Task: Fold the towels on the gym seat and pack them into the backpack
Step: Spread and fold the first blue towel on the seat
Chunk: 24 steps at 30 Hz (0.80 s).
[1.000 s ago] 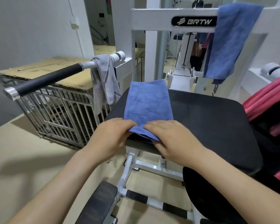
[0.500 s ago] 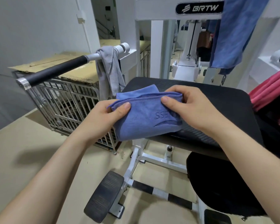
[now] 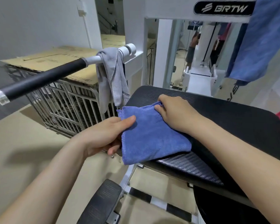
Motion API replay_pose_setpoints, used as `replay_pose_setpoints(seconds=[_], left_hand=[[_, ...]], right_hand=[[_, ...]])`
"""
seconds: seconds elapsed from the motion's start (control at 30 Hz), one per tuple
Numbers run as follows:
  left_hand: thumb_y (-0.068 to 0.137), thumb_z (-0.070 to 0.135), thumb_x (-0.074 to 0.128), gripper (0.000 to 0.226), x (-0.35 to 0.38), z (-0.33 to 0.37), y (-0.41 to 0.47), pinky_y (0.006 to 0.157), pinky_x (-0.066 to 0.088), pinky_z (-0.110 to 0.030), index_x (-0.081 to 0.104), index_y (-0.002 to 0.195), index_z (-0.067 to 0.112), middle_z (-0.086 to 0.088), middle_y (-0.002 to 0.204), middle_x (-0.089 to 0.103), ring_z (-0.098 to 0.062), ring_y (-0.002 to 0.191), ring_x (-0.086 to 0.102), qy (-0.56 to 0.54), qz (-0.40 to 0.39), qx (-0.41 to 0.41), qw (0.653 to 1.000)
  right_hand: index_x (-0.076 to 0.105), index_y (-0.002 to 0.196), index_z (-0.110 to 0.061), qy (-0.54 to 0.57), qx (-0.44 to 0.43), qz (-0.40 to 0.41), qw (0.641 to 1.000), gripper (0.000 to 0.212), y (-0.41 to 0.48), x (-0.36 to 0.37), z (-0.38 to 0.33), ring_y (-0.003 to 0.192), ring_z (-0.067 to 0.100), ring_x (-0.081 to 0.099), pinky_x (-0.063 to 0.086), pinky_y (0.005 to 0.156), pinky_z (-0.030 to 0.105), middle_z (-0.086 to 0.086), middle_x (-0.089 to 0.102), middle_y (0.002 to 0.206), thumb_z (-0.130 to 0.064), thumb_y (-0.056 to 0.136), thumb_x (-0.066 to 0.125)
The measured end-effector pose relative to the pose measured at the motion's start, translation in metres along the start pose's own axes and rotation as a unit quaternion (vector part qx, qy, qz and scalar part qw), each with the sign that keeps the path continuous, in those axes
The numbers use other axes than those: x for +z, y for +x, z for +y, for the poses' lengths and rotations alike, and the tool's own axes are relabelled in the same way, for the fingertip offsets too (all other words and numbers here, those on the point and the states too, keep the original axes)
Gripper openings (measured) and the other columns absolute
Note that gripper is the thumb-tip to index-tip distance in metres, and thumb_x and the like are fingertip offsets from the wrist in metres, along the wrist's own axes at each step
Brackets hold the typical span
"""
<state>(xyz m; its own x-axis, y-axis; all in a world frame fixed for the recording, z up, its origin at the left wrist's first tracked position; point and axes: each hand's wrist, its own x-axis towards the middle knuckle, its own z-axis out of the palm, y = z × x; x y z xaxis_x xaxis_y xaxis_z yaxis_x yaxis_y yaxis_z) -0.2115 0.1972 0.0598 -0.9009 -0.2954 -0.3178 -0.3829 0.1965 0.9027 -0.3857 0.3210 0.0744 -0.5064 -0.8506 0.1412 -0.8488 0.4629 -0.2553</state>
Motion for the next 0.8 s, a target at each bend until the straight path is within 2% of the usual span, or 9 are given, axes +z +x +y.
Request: replay_pose_setpoints(seconds=[0.13, 0.23, 0.33, 0.4, 0.47, 0.63, 0.67, 0.73, 0.8], left_hand=[[0.098, 0.045, 0.044, 0.051, -0.012, 0.006, 0.015, 0.038, 0.015, -0.022, 0.062, 0.082, 0.000, -0.007, 0.049, 0.049, -0.015, 0.035, 0.025, 0.063, -0.007, -0.020, 0.998], [0.097, 0.036, 0.049, 0.051, -0.017, 0.007, 0.021, 0.038, 0.024, -0.020, 0.059, 0.081, -0.011, -0.016, 0.051, 0.056, -0.022, 0.043, 0.035, 0.102, -0.007, -0.043, 0.994], [0.088, 0.044, 0.062, 0.051, -0.021, 0.005, 0.030, 0.054, 0.038, -0.028, 0.063, 0.074, -0.006, -0.012, 0.062, 0.063, -0.023, 0.055, 0.050, 0.114, 0.105, -0.009, 0.988], [0.083, 0.050, 0.065, 0.052, -0.020, 0.004, 0.037, 0.054, 0.037, -0.029, 0.066, 0.076, -0.001, -0.003, 0.062, 0.061, -0.019, 0.055, 0.049, 0.126, 0.196, 0.021, 0.972], [0.085, 0.046, 0.062, 0.039, -0.017, 0.002, 0.043, 0.055, 0.043, -0.030, 0.067, 0.072, 0.010, 0.004, 0.063, 0.064, -0.019, 0.058, 0.057, 0.179, 0.261, 0.055, 0.947], [0.094, 0.039, 0.052, 0.032, -0.017, -0.001, 0.052, 0.056, 0.031, -0.031, 0.048, 0.066, 0.025, 0.008, 0.064, 0.051, -0.015, 0.064, 0.049, 0.251, 0.298, 0.080, 0.917], [0.095, 0.040, 0.050, 0.034, -0.019, 0.000, 0.054, 0.055, 0.030, -0.032, 0.045, 0.065, 0.025, 0.007, 0.064, 0.049, -0.017, 0.064, 0.048, 0.267, 0.290, 0.079, 0.915], [0.095, 0.044, 0.048, 0.038, -0.019, 0.003, 0.057, 0.056, 0.031, -0.034, 0.042, 0.066, 0.020, 0.005, 0.065, 0.047, -0.022, 0.067, 0.048, 0.317, 0.272, 0.066, 0.906], [0.092, 0.054, 0.045, 0.038, -0.021, 0.002, 0.057, 0.061, 0.037, -0.035, 0.044, 0.075, 0.020, 0.005, 0.069, 0.050, -0.024, 0.073, 0.050, 0.399, 0.284, 0.051, 0.870]], right_hand=[[0.037, 0.088, -0.015, -0.002, -0.009, -0.016, 1.000, 0.021, 0.009, 0.002, -0.001, 0.073, 0.029, 0.041, 0.026, 0.062, 0.036, 0.002, 0.045, 0.076, -0.029, 0.102, 0.038], [0.036, 0.086, -0.014, -0.007, -0.013, -0.016, 1.000, 0.022, 0.011, 0.005, -0.001, 0.066, 0.025, 0.037, 0.022, 0.057, 0.036, -0.002, 0.038, 0.068, -0.028, 0.103, 0.037], [0.035, 0.085, -0.014, -0.009, -0.013, -0.009, 1.000, 0.022, 0.012, 0.006, 0.000, 0.066, 0.026, 0.037, 0.020, 0.052, 0.034, -0.002, 0.039, 0.068, -0.027, 0.103, 0.037], [0.036, 0.086, -0.014, -0.009, -0.012, -0.008, 1.000, 0.021, 0.013, 0.007, 0.000, 0.069, 0.027, 0.038, 0.023, 0.059, 0.035, 0.000, 0.041, 0.071, -0.027, 0.103, 0.037], [0.038, 0.086, -0.013, -0.001, -0.014, -0.012, 1.000, 0.022, 0.015, 0.008, 0.002, 0.072, 0.026, 0.041, 0.025, 0.063, 0.034, -0.001, 0.043, 0.072, -0.028, 0.103, 0.037], [0.054, 0.095, -0.013, 0.112, 0.028, -0.017, 0.993, 0.025, 0.019, 0.000, 0.011, 0.083, 0.021, 0.053, 0.033, 0.062, 0.032, -0.006, 0.053, 0.078, -0.037, 0.099, 0.047], [0.054, 0.097, -0.015, 0.098, 0.030, -0.009, 0.995, 0.024, 0.017, 0.000, 0.011, 0.083, 0.021, 0.053, 0.034, 0.063, 0.033, -0.007, 0.052, 0.076, -0.038, 0.098, 0.048], [0.049, 0.102, -0.019, -0.031, 0.005, 0.034, 0.999, 0.024, 0.014, 0.002, 0.009, 0.083, 0.024, 0.054, 0.036, 0.063, 0.034, -0.007, 0.052, 0.078, -0.043, 0.097, 0.045], [0.046, 0.122, -0.023, -0.116, -0.020, 0.033, 0.993, 0.037, 0.012, 0.002, 0.009, 0.098, 0.028, 0.056, 0.043, 0.072, 0.037, 0.001, 0.056, 0.101, -0.049, 0.096, 0.044]])
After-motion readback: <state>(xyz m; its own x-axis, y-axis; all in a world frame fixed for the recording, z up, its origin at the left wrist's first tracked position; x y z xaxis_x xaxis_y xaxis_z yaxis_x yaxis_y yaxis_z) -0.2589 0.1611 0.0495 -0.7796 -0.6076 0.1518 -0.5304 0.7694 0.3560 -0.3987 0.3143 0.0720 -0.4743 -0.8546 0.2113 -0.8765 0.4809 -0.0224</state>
